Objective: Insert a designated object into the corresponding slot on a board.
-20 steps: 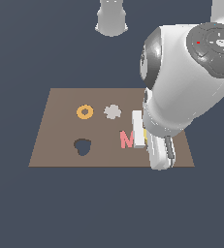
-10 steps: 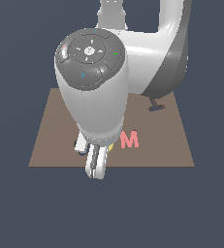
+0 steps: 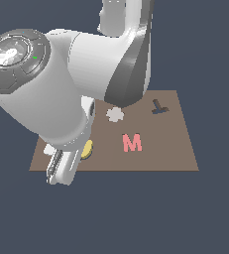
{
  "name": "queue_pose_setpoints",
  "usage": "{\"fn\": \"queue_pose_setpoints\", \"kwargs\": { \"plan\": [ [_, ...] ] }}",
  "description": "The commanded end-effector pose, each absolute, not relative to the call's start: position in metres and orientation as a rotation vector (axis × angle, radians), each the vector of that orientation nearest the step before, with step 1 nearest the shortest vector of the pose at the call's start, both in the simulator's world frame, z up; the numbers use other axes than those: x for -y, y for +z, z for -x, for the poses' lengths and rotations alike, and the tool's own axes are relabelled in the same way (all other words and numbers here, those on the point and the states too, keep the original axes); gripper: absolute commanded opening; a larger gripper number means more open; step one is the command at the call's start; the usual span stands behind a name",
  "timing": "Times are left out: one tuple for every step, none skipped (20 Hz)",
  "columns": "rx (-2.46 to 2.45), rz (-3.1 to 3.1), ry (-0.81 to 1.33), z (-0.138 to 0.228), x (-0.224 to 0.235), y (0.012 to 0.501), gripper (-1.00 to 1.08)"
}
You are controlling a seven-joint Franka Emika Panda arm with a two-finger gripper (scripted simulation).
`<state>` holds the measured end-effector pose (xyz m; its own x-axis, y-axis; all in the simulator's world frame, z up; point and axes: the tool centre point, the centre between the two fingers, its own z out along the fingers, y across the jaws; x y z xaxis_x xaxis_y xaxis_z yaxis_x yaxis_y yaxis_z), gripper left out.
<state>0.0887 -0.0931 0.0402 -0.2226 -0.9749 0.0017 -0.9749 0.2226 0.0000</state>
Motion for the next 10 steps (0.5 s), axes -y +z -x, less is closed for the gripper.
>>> {"fn": "queue_pose_setpoints", "kwargs": {
  "plan": [
    [2.455, -1.958, 0.002, -0.0887, 0.0931, 0.0402, -1.00],
    [2.455, -1.958, 0.002, -0.0888, 0.0931, 0.0398, -1.00],
    [2.455, -1.958, 0.002, -0.0889, 0.0932, 0.0385, -1.00],
    [2.456, -1.958, 0.002, -0.0891, 0.0935, 0.0366, -1.00],
    [2.456, -1.958, 0.002, -0.0895, 0.0935, 0.0339, -1.00],
    [2.457, -1.957, 0.001, -0.0896, 0.0940, 0.0321, -1.00],
    [2.457, -1.957, 0.001, -0.0898, 0.0941, 0.0309, -1.00],
    [2.457, -1.957, 0.001, -0.0898, 0.0941, 0.0304, -1.00],
    [2.457, -1.957, 0.001, -0.0898, 0.0941, 0.0304, 1.00],
    [2.457, -1.957, 0.001, -0.0898, 0.0941, 0.0304, 1.00]
  ]
}}
